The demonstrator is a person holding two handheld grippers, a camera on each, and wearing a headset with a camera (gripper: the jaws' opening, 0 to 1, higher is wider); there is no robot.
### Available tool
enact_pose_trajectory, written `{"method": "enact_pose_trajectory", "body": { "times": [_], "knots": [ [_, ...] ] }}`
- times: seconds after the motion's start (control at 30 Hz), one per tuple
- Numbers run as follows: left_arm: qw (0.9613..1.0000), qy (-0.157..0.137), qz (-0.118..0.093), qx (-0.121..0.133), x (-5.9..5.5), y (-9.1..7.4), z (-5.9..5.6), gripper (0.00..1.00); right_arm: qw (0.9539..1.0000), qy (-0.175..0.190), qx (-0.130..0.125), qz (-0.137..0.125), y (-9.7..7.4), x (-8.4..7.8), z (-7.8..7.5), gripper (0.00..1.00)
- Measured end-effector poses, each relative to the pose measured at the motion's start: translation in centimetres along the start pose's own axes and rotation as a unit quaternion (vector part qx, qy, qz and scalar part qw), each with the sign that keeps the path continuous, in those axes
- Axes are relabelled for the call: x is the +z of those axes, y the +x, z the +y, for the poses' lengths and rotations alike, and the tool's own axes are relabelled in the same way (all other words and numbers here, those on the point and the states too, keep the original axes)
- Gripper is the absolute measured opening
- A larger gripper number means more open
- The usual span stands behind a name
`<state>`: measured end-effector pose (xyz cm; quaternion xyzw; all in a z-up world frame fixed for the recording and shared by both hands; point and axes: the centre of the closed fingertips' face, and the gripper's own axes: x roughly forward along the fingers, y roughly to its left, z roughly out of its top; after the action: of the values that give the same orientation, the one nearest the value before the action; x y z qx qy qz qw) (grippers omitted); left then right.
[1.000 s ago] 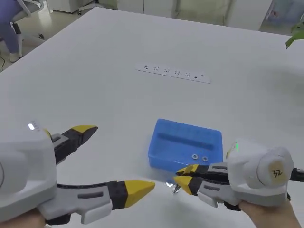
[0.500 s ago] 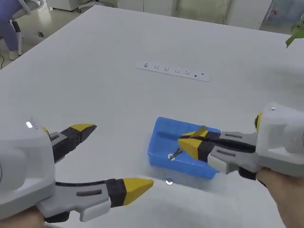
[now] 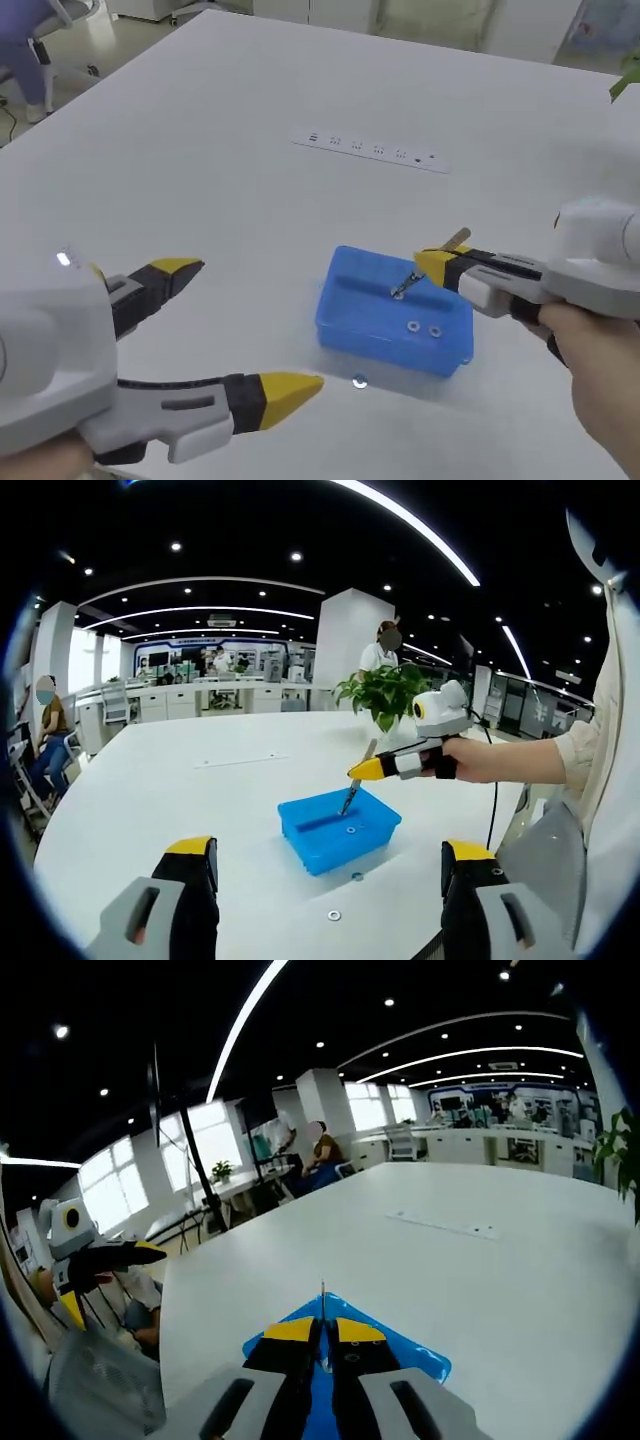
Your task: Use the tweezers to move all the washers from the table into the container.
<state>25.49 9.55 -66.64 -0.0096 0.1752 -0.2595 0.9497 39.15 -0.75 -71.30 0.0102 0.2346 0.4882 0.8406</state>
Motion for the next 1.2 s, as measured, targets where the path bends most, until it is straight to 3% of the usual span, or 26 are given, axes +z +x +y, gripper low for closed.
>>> {"method": "enact_pose_trajectory", "body": {
  "times": [0.47,0.8,1.0,1.2],
  "knots": [
    [1.0000,-0.001,0.004,0.003,-0.2,-0.1,0.1,0.95,0.9973,-0.021,0.007,0.070,2.1,-3.3,-0.7,0.01],
    [1.0000,0.001,0.007,0.003,-0.4,-0.1,0.2,0.95,0.9958,-0.031,0.013,0.085,2.2,-3.9,-0.5,0.02],
    [1.0000,0.004,0.009,-0.001,-0.3,0.1,0.0,0.95,0.9966,-0.038,0.021,0.069,1.9,-3.2,0.1,0.02],
    [0.9999,0.007,0.011,-0.007,-0.3,0.5,-0.3,0.95,0.9986,-0.040,0.030,0.015,0.8,-0.5,1.6,0.02]
  ]
}}
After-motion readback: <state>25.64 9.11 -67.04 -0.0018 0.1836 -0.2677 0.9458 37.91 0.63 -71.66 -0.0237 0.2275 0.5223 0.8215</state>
